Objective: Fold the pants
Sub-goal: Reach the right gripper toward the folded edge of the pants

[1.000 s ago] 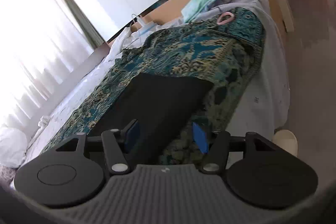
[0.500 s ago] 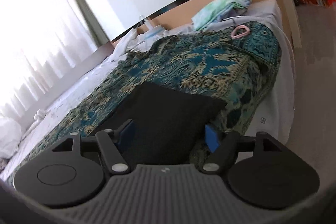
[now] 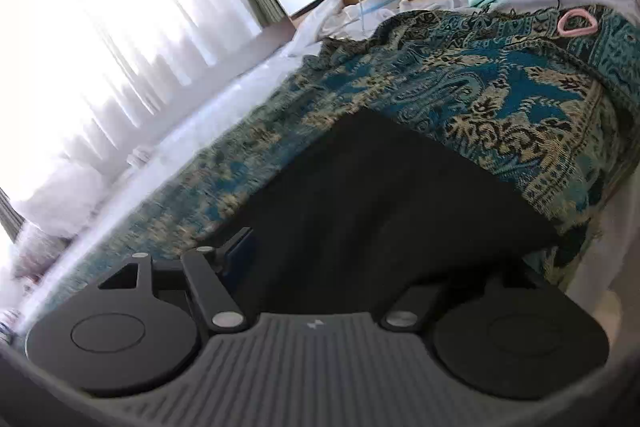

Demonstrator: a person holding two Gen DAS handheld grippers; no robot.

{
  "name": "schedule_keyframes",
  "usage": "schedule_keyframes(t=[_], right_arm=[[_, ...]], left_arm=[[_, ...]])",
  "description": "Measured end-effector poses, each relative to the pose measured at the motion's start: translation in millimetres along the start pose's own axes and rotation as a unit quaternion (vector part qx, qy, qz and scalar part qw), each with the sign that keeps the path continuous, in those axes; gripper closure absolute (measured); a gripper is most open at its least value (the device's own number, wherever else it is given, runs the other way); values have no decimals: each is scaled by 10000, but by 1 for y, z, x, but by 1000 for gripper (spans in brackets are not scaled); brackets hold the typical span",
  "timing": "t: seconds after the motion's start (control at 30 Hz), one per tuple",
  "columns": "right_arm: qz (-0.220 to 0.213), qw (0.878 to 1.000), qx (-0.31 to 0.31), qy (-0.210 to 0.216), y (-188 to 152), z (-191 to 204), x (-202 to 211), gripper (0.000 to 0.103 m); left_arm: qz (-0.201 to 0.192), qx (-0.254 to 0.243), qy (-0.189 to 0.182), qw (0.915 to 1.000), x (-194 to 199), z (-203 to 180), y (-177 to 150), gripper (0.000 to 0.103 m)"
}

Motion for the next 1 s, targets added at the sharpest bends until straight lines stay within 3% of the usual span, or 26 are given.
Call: schedule_keyframes(t=[0.07, 0.17, 0.2, 0.23, 0.33, 0.4, 0.5, 0.57, 0.67, 0.7, 0.77, 0.83, 0.93, 1.0], right_arm=[[-24, 9998, -158, -107, 2, -8, -1, 32], [31, 9972, -626, -407, 10, -27, -6, 58], [105, 9949, -854, -519, 13, -35, -9, 72], [174, 9920, -1104, -588, 16, -42, -12, 94], [210, 9880, -1240, -899, 30, -40, -16, 95], [159, 9908, -582, -1209, 47, -12, -19, 96], [56, 9887, 897, -1197, 66, 76, -24, 96], [41, 9717, 2208, -837, 55, 167, -28, 96], [286, 9289, 3690, 80, -8, 288, -22, 97], [427, 9122, 4055, 405, -36, 318, -17, 97], [687, 8645, 4873, 1021, -104, 368, 0, 97], [800, 8384, 5253, 1214, -147, 389, 12, 97], [398, 8155, 5710, 858, -168, 402, 28, 97], [412, 8220, 5609, 895, -169, 404, 38, 96]], left_arm=[[-8, -6, -11, 10000, 0, 0, 0, 20], [-20, 5, -17, 10000, 0, 1, 0, 20], [-28, 17, -30, 10000, 0, 1, -1, 20], [-41, 28, -50, 10000, 1, 1, -2, 20], [-89, 44, -99, 9999, 3, 4, -3, 20], [-124, 57, -139, 9998, 5, 5, -5, 20], [-177, 104, -209, 9996, 7, 7, -7, 20], [-203, 136, -257, 9994, 8, 9, -8, 20], [-258, 233, -320, 9989, 9, 12, -8, 20], [-276, 250, -330, 9988, 10, 13, -8, 20], [-300, 260, -351, 9986, 11, 14, -9, 20], [-304, 260, -393, 9984, 13, 15, -10, 20], [-326, 190, -505, 9980, 15, 17, -11, 20], [-355, 127, -570, 9977, 17, 18, -13, 20]])
Point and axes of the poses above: each gripper's, at about its wrist camera, not at the fingertips, and x roughly against the way its jaws point, z to its left, y to its top, the point moved 8 cm from there along -x, roughly the way its jaws point, and after that the axes turned 13 degrees about x, right-handed, at the moved point
